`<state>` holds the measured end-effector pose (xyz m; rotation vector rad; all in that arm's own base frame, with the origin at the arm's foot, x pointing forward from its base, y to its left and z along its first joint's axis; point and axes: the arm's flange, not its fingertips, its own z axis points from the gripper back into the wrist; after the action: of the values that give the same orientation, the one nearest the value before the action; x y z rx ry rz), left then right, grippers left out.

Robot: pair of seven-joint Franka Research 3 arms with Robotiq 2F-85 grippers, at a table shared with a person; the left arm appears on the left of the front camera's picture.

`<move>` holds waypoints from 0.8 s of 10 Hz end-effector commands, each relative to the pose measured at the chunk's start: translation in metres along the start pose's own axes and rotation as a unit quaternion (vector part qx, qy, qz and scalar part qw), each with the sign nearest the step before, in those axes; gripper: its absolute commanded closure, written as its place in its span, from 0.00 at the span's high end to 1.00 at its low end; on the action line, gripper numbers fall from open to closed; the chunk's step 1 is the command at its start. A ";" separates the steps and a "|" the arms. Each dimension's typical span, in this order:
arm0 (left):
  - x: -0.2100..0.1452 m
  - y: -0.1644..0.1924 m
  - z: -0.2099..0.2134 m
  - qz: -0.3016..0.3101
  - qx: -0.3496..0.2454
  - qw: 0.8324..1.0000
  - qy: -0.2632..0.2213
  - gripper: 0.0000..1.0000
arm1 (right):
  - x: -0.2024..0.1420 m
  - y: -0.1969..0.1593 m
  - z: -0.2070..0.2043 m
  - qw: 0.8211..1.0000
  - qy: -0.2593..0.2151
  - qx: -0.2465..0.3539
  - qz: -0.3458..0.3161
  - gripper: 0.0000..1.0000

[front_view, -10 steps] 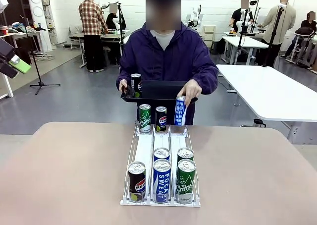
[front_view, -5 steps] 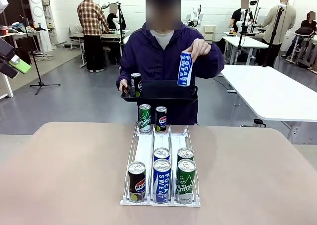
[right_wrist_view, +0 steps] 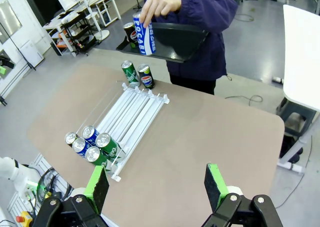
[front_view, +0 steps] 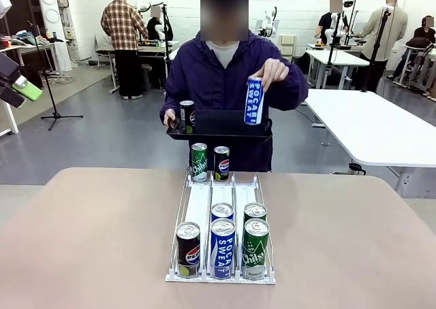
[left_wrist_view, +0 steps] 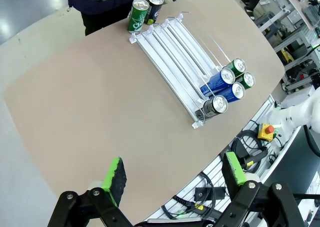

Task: Retrieve and hand over the desired beverage to the person.
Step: Pick up another can of the same type that the person held from the Automatic Can Dispenser.

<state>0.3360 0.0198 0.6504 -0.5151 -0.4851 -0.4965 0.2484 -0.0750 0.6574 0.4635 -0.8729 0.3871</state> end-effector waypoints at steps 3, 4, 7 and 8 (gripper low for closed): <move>0.000 0.001 0.000 -0.003 0.001 1.000 -0.001 1.00 | 0.000 0.000 -0.002 1.000 -0.003 0.009 0.001 1.00; 0.000 0.001 0.000 -0.003 0.001 1.000 -0.001 1.00 | 0.000 0.000 -0.002 1.000 -0.003 0.009 0.001 1.00; 0.000 0.001 0.000 -0.003 0.001 1.000 -0.001 1.00 | 0.000 0.000 -0.002 1.000 -0.003 0.009 0.001 1.00; 0.000 0.001 0.000 -0.003 0.001 1.000 -0.001 1.00 | 0.000 0.000 -0.002 1.000 -0.003 0.009 0.001 1.00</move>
<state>0.3361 0.0198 0.6504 -0.5150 -0.4851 -0.4965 0.2484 -0.0750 0.6574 0.4635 -0.8729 0.3871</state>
